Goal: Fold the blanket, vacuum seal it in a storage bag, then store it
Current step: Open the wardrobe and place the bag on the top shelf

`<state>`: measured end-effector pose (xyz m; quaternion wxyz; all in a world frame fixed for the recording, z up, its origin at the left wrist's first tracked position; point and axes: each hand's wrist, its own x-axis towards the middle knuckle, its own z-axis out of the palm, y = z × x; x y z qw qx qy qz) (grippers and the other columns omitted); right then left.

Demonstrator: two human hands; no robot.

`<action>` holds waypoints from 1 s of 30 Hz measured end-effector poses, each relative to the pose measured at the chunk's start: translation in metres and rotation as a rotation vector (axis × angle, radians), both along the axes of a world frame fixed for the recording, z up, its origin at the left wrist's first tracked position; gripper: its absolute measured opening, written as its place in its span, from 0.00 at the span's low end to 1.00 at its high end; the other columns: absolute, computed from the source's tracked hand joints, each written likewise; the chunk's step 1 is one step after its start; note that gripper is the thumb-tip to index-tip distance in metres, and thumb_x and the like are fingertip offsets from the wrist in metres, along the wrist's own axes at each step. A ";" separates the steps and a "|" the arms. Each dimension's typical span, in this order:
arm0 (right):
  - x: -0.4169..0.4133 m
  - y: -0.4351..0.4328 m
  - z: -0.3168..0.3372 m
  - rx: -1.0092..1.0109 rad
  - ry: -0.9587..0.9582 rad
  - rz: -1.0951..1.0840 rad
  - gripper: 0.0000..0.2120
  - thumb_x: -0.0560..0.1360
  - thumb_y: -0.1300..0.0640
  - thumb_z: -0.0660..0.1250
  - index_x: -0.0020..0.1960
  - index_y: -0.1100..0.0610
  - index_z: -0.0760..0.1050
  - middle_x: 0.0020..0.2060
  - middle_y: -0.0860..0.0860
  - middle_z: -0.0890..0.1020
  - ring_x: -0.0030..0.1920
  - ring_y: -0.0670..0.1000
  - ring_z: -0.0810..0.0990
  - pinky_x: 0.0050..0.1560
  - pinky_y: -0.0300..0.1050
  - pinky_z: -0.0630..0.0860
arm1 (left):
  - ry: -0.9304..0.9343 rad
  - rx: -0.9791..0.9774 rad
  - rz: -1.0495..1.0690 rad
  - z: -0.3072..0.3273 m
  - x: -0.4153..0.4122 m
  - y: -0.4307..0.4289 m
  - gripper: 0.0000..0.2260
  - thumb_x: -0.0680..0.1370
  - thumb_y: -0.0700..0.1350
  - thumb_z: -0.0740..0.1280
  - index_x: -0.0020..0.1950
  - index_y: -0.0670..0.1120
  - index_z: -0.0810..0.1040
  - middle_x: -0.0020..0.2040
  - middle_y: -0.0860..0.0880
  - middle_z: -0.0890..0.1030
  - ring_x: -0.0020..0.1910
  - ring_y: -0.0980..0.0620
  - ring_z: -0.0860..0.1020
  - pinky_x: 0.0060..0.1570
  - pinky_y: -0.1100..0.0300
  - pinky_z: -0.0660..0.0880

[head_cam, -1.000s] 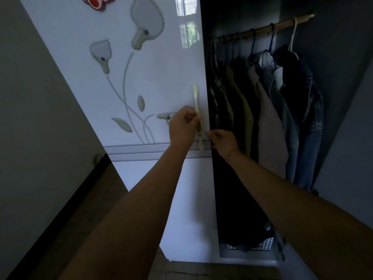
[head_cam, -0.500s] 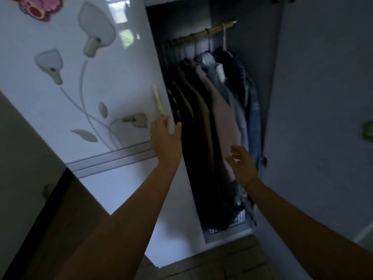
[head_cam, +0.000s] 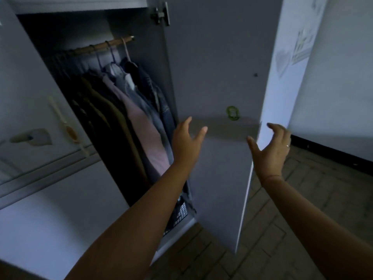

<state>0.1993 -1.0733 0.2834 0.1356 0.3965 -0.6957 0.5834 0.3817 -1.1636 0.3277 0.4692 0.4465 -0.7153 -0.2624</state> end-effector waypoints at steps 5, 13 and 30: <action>-0.037 -0.019 0.004 0.154 -0.314 0.306 0.35 0.73 0.48 0.70 0.75 0.55 0.58 0.64 0.54 0.74 0.63 0.51 0.74 0.63 0.49 0.71 | 0.016 -0.091 -0.068 0.013 -0.058 0.005 0.32 0.76 0.54 0.71 0.75 0.43 0.66 0.74 0.45 0.68 0.73 0.48 0.66 0.72 0.53 0.64; -0.023 -0.011 -0.001 0.050 -0.544 0.544 0.30 0.74 0.31 0.55 0.71 0.46 0.66 0.50 0.48 0.81 0.49 0.50 0.81 0.52 0.46 0.76 | 0.020 -0.251 -0.139 0.027 -0.101 0.025 0.40 0.73 0.64 0.66 0.77 0.42 0.61 0.77 0.44 0.63 0.76 0.48 0.61 0.73 0.55 0.62; 0.162 -0.083 0.019 0.359 -0.179 1.209 0.06 0.76 0.51 0.67 0.45 0.53 0.80 0.38 0.46 0.82 0.41 0.44 0.80 0.47 0.37 0.77 | 0.233 -0.190 0.596 0.030 0.091 0.030 0.06 0.78 0.46 0.69 0.55 0.52 0.76 0.42 0.56 0.79 0.39 0.66 0.76 0.38 0.72 0.70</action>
